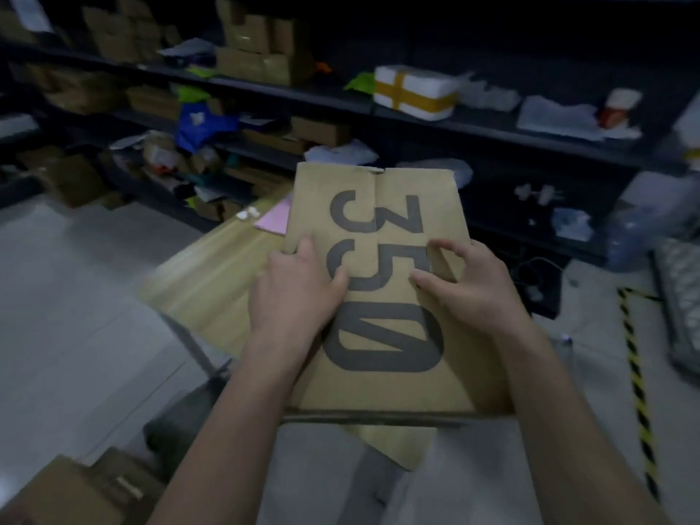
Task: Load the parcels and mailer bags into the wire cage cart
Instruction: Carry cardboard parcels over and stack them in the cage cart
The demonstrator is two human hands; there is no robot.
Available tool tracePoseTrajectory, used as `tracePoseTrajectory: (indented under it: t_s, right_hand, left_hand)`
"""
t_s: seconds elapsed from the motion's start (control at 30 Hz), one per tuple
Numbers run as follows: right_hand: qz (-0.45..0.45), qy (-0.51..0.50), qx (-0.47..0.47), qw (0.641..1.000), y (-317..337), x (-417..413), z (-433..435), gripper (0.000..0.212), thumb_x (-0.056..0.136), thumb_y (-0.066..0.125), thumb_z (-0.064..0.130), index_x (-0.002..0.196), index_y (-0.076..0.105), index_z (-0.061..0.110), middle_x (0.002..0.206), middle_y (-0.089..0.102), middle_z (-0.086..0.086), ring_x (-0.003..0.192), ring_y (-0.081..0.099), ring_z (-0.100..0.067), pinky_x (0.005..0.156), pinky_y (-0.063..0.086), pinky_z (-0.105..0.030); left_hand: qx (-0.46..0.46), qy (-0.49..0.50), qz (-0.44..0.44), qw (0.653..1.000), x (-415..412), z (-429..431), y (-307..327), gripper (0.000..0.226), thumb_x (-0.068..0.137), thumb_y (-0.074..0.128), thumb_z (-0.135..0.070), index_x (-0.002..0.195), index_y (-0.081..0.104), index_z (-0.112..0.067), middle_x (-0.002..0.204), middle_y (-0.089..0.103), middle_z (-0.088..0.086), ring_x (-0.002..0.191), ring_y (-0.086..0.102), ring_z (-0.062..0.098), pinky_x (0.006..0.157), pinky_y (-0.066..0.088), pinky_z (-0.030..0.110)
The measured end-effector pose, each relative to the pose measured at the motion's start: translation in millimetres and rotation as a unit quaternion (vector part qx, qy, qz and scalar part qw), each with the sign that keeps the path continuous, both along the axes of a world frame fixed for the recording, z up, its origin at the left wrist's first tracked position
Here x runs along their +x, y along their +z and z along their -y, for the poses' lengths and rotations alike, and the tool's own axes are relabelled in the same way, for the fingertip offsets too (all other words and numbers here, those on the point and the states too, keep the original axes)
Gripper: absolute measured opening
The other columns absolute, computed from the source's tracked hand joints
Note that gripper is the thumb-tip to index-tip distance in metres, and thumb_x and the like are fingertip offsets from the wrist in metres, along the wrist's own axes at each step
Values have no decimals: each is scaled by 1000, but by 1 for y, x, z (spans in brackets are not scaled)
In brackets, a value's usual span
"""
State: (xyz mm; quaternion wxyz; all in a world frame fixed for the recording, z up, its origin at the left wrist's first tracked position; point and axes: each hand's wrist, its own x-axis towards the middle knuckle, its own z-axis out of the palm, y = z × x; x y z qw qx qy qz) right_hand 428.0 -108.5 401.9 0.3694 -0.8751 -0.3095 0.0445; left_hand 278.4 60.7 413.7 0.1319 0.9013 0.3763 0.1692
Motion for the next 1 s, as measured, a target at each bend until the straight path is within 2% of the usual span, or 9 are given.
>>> tracePoseTrajectory:
  t_s: [0.17, 0.23, 0.4, 0.5, 0.6, 0.73, 0.87, 1.0]
  right_hand:
    - [8, -87, -15, 996, -4, 75, 103, 64, 82, 73, 53, 140, 53, 35, 136, 50, 2, 125, 49, -19, 98, 40, -32]
    - [14, -117, -27, 993, -5, 95, 139, 64, 83, 71, 55, 140, 53, 35, 137, 50, 1, 125, 50, -20, 102, 43, -36]
    - [10, -197, -56, 979, -9, 136, 219, 64, 84, 67, 59, 142, 51, 38, 139, 48, 0, 128, 46, -20, 101, 41, -37]
    - [0, -245, -55, 968, -12, 154, 258, 66, 83, 68, 60, 143, 50, 40, 141, 47, -1, 130, 46, -21, 102, 42, -38]
    - [-5, -285, -55, 957, -18, 171, 292, 69, 80, 69, 61, 143, 49, 41, 146, 44, 0, 134, 43, -20, 103, 44, -39]
    - [-16, -338, -68, 938, -23, 199, 328, 70, 80, 71, 61, 143, 49, 40, 147, 45, 0, 139, 40, -23, 106, 43, -44]
    - [-19, -380, -74, 922, -29, 240, 352, 71, 79, 72, 61, 143, 50, 40, 146, 44, 1, 133, 45, -21, 100, 42, -37]
    - [-25, -414, -75, 907, -31, 286, 363, 69, 81, 72, 59, 144, 49, 41, 150, 41, -1, 138, 39, -20, 95, 38, -31]
  left_hand:
    - [-5, -79, 14, 997, 105, 83, -4, 61, 90, 48, -59, 139, 37, -25, 110, 59, 17, 96, 60, 40, 73, 45, 39]
    - [-8, -103, 6, 995, 140, 112, -4, 64, 91, 48, -60, 144, 33, -27, 112, 57, 17, 97, 60, 40, 76, 46, 41]
    - [2, -177, -11, 984, 211, 181, -7, 64, 92, 48, -61, 143, 34, -25, 113, 57, 18, 100, 59, 39, 74, 39, 38]
    - [-28, -224, -14, 974, 248, 214, -11, 70, 90, 50, -64, 146, 31, -27, 116, 55, 16, 102, 58, 39, 75, 39, 37]
    - [-47, -270, -20, 961, 284, 244, -18, 77, 87, 51, -69, 149, 25, -30, 120, 54, 15, 103, 59, 37, 78, 45, 38]
    - [-61, -334, -24, 940, 333, 278, -29, 72, 84, 54, -70, 139, 33, -28, 117, 54, 13, 97, 58, 32, 71, 39, 33]
    - [-73, -363, -33, 928, 390, 301, -40, 77, 81, 55, -73, 138, 30, -27, 118, 50, 15, 97, 58, 38, 73, 48, 37]
    - [-65, -395, -40, 915, 455, 315, -46, 77, 81, 55, -73, 138, 30, -27, 120, 49, 14, 95, 59, 37, 68, 43, 35]
